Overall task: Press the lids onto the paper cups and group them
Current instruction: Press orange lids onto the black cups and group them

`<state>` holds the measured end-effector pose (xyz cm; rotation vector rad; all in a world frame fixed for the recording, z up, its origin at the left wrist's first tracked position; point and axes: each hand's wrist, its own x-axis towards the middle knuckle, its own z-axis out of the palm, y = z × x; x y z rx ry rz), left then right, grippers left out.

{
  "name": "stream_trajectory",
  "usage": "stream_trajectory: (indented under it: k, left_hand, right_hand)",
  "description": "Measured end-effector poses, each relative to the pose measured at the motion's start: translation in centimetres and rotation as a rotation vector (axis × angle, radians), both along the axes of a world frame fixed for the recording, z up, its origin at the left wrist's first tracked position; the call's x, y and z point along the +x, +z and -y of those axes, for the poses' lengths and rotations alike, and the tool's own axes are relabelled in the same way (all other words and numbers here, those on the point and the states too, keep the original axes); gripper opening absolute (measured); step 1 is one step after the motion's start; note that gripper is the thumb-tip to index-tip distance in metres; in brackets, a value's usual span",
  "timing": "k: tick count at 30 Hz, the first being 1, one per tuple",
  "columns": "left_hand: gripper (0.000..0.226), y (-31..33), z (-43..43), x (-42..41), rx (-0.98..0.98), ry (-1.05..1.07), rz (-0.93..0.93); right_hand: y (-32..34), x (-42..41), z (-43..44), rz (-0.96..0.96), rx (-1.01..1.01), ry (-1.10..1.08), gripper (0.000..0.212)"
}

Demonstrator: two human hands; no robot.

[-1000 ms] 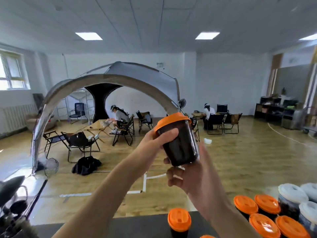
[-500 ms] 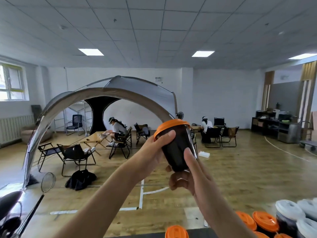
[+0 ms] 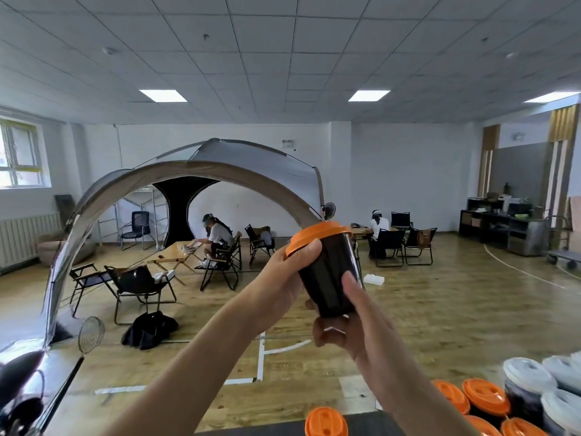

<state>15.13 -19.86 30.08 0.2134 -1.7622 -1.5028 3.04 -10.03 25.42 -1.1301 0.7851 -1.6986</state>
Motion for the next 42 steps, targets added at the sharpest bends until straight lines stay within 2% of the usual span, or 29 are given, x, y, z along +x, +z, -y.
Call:
stream_trajectory:
  k: [2,4,6,9,11,14,16,19,23,25,30,32,36,38,40,42]
  left_hand:
    - [0.089,-0.6,0.1,0.0,0.033,-0.055,-0.006]
    - [0.081,-0.7,0.0,0.0,0.08,-0.083,0.027]
    - [0.085,-0.7,-0.2,-0.2,0.09,-0.065,0.048]
    - [0.108,-1.2,0.2,-0.2,0.004,0.048,0.043]
    - [0.109,-1.5,0.2,0.0,-0.048,0.087,0.067]
    - [0.081,-2.1,0.4,-0.1,-0.029,0.061,0.111]
    - [0.067,-2.4,0.3,-0.2,0.003,0.036,0.123]
    - [0.065,-2.8,0.5,-0.2,0.029,0.003,0.127]
    - [0.074,-3.6,0.9,-0.2,0.108,-0.083,0.136]
    - [0.075,-3.9,1.2,-0.4,0.105,-0.064,0.133]
    - [0.067,-4.9,2.4,-0.5,0.017,0.088,0.162]
    - [0.07,-5.3,3.1,-0.4,0.003,0.114,0.186]
    - [0.074,-6.3,3.9,-0.2,0.008,0.015,0.2]
    - [0.07,-6.9,4.2,0.0,0.027,0.054,0.221]
    - [0.07,-7.9,4.4,0.4,0.003,0.135,0.25]
    - [0.071,-10.1,4.9,1.2,-0.068,0.259,0.287]
  right_hand:
    - [0.3,-0.1,-0.2,0.172,0.063,0.204,0.075]
    - [0.1,-0.4,-0.2,0.218,0.079,0.299,0.083]
    - [-0.5,-0.6,-0.1,0.145,0.058,0.241,0.084]
    - [-1.4,-0.8,0.0,0.014,-0.006,-0.021,0.088]
    - [-1.7,-1.1,0.2,-0.063,-0.026,-0.147,0.089]
    - [-1.9,-1.0,0.3,-0.038,0.023,-0.065,0.065]
    - [-2.1,-1.0,0.5,0.008,0.053,0.027,0.056]
    - [-2.5,-0.7,0.8,0.078,0.075,0.132,0.059]
    - [-3.5,-0.7,1.2,0.207,0.088,0.31,0.073]
    - [-4.0,-1.0,1.3,0.175,0.082,0.299,0.074]
    - [-5.3,-1.1,2.0,-0.061,0.031,-0.052,0.073]
    - [-5.6,-1.0,2.4,-0.108,0.023,-0.108,0.068]
    - [-6.3,-0.4,3.6,0.042,0.058,0.089,0.068]
    - [-7.2,-0.8,4.3,0.082,0.09,0.171,0.071]
    - [-8.5,-1.7,4.9,0.047,0.151,0.203,0.075]
    - [-10.4,-2.7,5.6,-0.057,0.28,0.133,0.073]
